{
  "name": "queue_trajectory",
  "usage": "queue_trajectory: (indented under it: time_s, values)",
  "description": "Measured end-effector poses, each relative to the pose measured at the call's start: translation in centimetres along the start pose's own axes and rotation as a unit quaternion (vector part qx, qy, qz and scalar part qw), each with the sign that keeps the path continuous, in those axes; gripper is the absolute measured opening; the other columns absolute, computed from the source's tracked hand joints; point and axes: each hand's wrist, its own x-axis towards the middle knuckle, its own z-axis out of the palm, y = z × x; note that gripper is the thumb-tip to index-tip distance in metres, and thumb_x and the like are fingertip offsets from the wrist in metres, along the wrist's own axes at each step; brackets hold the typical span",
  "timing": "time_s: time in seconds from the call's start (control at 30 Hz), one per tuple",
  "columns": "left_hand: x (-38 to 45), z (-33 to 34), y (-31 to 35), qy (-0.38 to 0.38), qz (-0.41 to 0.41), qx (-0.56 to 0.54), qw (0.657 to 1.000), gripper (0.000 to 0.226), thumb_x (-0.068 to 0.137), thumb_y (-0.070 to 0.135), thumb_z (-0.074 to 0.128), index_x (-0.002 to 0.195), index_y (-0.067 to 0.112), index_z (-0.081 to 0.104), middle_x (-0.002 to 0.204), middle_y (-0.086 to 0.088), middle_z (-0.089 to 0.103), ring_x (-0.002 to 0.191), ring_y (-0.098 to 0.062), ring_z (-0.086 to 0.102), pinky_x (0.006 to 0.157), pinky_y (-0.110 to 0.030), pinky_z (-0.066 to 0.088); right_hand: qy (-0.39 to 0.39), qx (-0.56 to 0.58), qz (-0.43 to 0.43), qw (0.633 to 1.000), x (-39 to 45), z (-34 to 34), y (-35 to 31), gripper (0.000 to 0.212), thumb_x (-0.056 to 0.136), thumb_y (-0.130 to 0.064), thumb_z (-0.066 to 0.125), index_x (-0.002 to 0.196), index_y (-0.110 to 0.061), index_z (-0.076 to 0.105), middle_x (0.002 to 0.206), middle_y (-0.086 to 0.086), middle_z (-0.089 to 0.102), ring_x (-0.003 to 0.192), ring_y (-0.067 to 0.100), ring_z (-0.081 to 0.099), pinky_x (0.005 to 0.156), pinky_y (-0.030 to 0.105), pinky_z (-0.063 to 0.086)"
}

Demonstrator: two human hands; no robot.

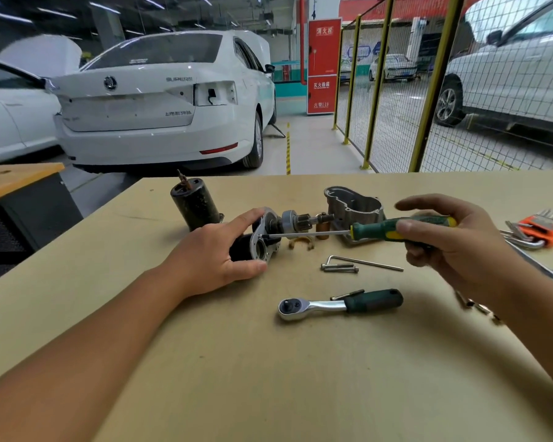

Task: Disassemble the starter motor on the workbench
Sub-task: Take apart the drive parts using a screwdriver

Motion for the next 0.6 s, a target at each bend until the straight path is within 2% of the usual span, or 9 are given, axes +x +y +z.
queue_trajectory:
  time_s: [0.07,0.13,0.2,0.27,0.3,0.37,0.47,0.53,0.6]
  values:
    - [-0.1,0.0,0.0,0.002,0.0,0.006,1.0,0.085,0.071,0.081,0.055,0.144,0.07,0.012,0.121,0.006,0.067,0.108,-0.019,0.063,0.09,-0.045,0.055,-0.001,0.006,0.012,1.0,0.0,-0.1,0.3,0.043,0.063,-0.006,0.081,0.105,-0.011,0.076,0.099,0.018,0.064,0.068,0.025,0.061,0.063,0.034,0.059]
    - [-0.1,0.0,0.1,0.004,0.001,0.016,1.0,0.085,0.073,0.08,0.053,0.146,0.068,0.011,0.129,0.006,0.065,0.115,-0.019,0.062,0.092,-0.045,0.054,-0.004,-0.011,0.014,1.0,-0.1,0.1,0.3,0.041,0.064,-0.01,0.082,0.104,-0.013,0.076,0.104,0.019,0.066,0.072,0.027,0.065,0.065,0.034,0.06]
    - [-0.1,0.2,0.2,0.011,-0.001,0.029,1.0,0.083,0.076,0.079,0.048,0.149,0.065,0.01,0.135,0.009,0.063,0.119,-0.019,0.06,0.093,-0.046,0.053,-0.004,-0.061,0.004,0.998,-0.2,0.4,0.2,0.035,0.07,-0.028,0.082,0.103,-0.019,0.077,0.098,0.02,0.069,0.068,0.029,0.065,0.06,0.036,0.058]
    - [0.0,0.6,0.3,0.027,-0.013,0.036,0.999,0.08,0.078,0.077,0.042,0.15,0.061,0.012,0.134,0.01,0.064,0.117,-0.02,0.061,0.091,-0.046,0.054,-0.004,-0.106,0.005,0.994,-0.3,0.6,0.2,0.039,0.072,-0.049,0.076,0.103,-0.024,0.076,0.084,0.018,0.071,0.058,0.03,0.063,0.052,0.037,0.055]
    - [0.1,0.7,0.3,0.035,-0.024,0.035,0.998,0.079,0.077,0.075,0.04,0.15,0.06,0.014,0.133,0.01,0.064,0.115,-0.021,0.062,0.09,-0.046,0.054,-0.006,-0.109,0.006,0.994,-0.3,0.8,0.2,0.041,0.072,-0.054,0.075,0.102,-0.026,0.075,0.078,0.018,0.071,0.053,0.03,0.059,0.048,0.036,0.053]
    - [0.2,0.9,0.3,0.045,-0.043,0.036,0.997,0.077,0.077,0.074,0.038,0.149,0.061,0.016,0.13,0.01,0.065,0.111,-0.023,0.063,0.087,-0.045,0.055,-0.011,-0.082,-0.007,0.997,-0.3,1.0,0.5,0.042,0.068,-0.048,0.081,0.102,-0.024,0.075,0.073,0.018,0.068,0.051,0.027,0.053,0.046,0.034,0.049]
    - [0.2,0.9,0.2,0.052,-0.045,0.062,0.996,0.073,0.08,0.078,0.035,0.148,0.062,0.016,0.12,0.012,0.067,0.102,-0.022,0.064,0.078,-0.042,0.054,-0.004,-0.027,-0.027,0.999,-0.3,1.0,0.7,0.05,0.059,-0.03,0.09,0.106,-0.019,0.075,0.084,0.016,0.065,0.058,0.025,0.054,0.053,0.033,0.049]
    - [0.2,0.9,0.3,0.066,-0.031,0.096,0.993,0.066,0.084,0.082,0.029,0.147,0.062,0.016,0.103,0.012,0.068,0.089,-0.023,0.064,0.068,-0.038,0.051,0.004,-0.001,-0.024,1.0,-0.2,0.9,0.8,0.056,0.053,-0.02,0.092,0.107,-0.019,0.075,0.089,0.01,0.068,0.066,0.024,0.062,0.059,0.033,0.054]
    - [0.2,0.8,0.9,0.082,-0.015,0.126,0.989,0.06,0.088,0.079,0.026,0.145,0.06,0.019,0.082,0.014,0.06,0.075,-0.022,0.059,0.058,-0.033,0.044,0.01,0.025,-0.028,0.999,-0.2,0.9,0.7,0.057,0.053,-0.016,0.09,0.107,-0.018,0.073,0.085,0.005,0.069,0.068,0.023,0.064,0.06,0.032,0.055]
